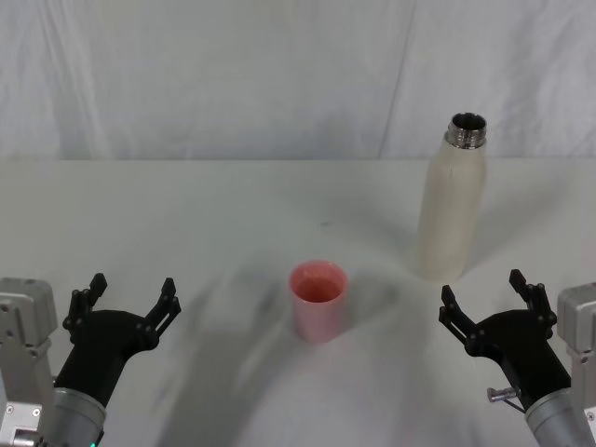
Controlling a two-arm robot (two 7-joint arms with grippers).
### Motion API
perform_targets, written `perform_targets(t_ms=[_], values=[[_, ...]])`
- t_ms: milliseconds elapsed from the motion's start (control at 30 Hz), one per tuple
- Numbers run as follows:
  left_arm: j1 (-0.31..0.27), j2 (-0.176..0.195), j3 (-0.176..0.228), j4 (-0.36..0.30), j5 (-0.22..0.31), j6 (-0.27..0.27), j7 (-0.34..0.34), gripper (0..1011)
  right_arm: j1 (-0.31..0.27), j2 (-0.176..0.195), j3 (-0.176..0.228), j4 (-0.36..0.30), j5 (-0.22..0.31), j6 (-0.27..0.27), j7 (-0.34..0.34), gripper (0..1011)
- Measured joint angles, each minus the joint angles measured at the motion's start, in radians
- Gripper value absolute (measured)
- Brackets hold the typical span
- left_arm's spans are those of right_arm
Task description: Grasp the thermos with one hand and pour water into the cup lid.
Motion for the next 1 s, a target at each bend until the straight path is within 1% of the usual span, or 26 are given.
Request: perform_targets(t_ms=[300, 567, 733, 1000], values=[[0.000, 0.000, 0.000, 0.000, 0.000, 0.000, 0.000, 1001, 0.000, -0.003, 0.003, 0.000, -0.001, -0.001, 0.004, 1001], [0.000, 0.000, 0.000, 0.000, 0.000, 0.000, 0.000, 1001, 0.001, -0.013, 0.020, 0.007, -0.005, -0.007, 0.042, 1001], [0.000, 0.000, 0.000, 0.000, 0.000, 0.000, 0.000, 1001, 0.009, -0.020, 0.041, 0.011, 0.005, -0.006, 0.079, 1001], [0.000, 0.000, 0.000, 0.000, 0.000, 0.000, 0.000, 1001, 0.029, -0.027, 0.074, 0.019, 0.021, 0.005, 0.117, 1001]])
